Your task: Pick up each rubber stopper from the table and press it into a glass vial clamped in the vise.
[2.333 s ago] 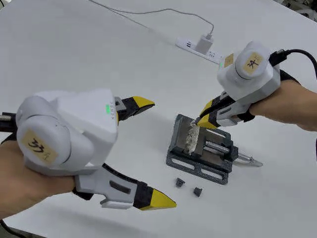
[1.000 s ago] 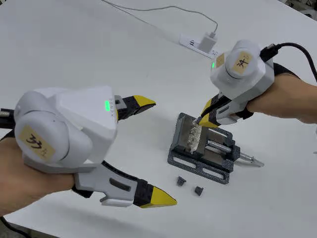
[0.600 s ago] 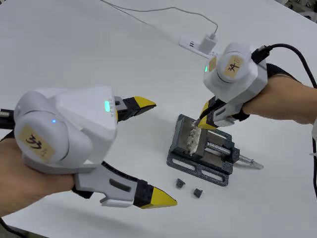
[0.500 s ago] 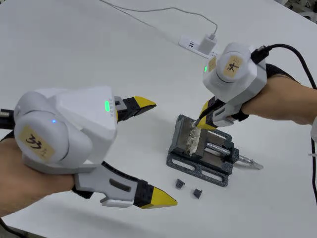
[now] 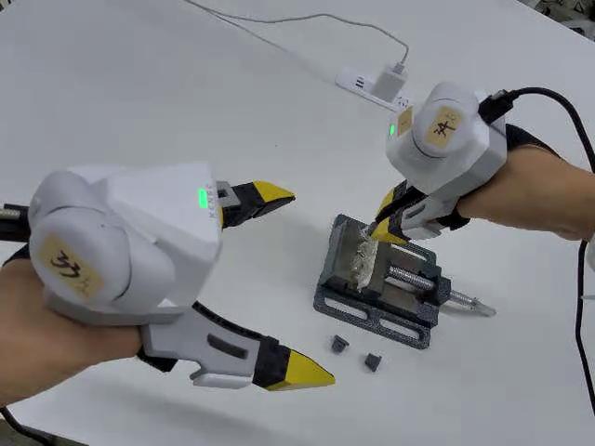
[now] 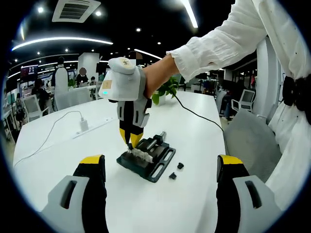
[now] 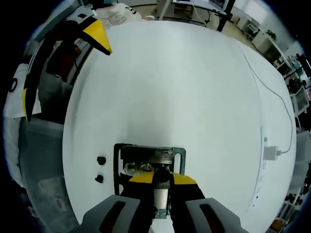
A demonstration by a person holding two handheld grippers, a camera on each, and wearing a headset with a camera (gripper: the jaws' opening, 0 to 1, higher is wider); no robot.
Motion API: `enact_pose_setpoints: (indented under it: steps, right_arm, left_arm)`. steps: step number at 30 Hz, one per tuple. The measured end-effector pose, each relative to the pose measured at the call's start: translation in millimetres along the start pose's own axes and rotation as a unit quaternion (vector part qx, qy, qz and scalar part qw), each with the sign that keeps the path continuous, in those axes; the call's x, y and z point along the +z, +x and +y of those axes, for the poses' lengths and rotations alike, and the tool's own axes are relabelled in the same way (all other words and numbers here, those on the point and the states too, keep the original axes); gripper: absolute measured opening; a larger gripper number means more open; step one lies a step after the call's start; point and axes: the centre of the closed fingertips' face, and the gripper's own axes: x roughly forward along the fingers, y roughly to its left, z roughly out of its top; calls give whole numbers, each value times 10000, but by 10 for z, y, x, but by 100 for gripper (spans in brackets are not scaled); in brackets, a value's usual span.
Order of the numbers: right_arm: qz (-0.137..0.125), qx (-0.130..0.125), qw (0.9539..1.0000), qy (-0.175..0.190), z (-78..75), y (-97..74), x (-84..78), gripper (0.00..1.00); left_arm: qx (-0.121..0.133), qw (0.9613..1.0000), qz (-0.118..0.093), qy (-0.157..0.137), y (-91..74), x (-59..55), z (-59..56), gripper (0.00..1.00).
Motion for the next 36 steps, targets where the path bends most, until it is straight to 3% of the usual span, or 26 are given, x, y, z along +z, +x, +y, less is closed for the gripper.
enact_pose_setpoints:
  steps: [14, 23, 36]
  right_arm:
    - [-326, -47, 9994, 140, -17, -44, 33, 11]
    - [-756, -179, 9961, 411, -81, -231, 31, 1]
    - [-712, -54, 9967, 378, -36, -82, 16, 0]
  left_arm:
    - [29, 10000, 10, -15, -31, -13, 9, 94]
    - [11, 10000, 12, -31, -24, -21, -9, 94]
    - [-21, 10000, 25, -37, -9, -21, -9, 93]
